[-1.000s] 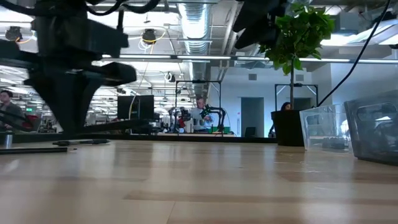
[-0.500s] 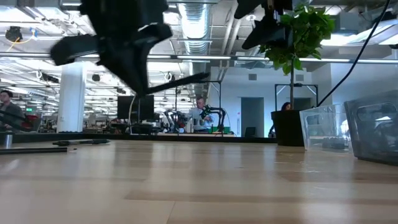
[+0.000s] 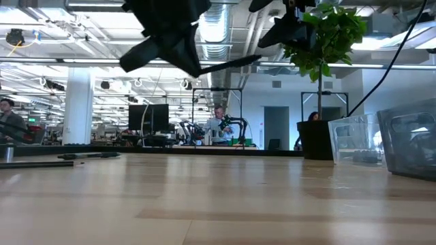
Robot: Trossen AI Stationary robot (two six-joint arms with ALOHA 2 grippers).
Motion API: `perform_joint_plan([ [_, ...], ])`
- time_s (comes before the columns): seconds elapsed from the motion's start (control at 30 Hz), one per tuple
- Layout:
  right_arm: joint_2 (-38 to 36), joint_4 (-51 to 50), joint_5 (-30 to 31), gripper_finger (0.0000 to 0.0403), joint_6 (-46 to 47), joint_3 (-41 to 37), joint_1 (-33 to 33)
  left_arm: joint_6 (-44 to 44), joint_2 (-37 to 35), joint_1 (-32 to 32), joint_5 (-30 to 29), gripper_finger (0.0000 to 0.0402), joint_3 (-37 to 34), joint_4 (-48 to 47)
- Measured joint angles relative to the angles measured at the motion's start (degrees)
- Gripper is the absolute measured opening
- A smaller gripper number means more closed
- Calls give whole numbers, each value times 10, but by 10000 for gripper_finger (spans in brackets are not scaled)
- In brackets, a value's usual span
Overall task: Sort pens & pencils
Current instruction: Put the bottom black pen into the white transparent bin
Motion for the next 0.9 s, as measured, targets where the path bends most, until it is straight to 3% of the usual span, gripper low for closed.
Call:
perform_joint_plan([
  [0.13, 0, 0, 9, 302, -17, 0, -3, 61, 0, 0, -40, 19, 0, 53],
  [0.47, 0, -10, 45, 302, -36, 0, -8, 101, 0, 0, -31, 19, 0, 90],
  [0.7, 0, -12, 45, 302, -36, 0, -16, 137, 0, 1, -75, 20, 0, 132],
  [0.9, 0, -14, 43, 302, -36, 0, -15, 167, 0, 2, -77, 20, 0, 155],
])
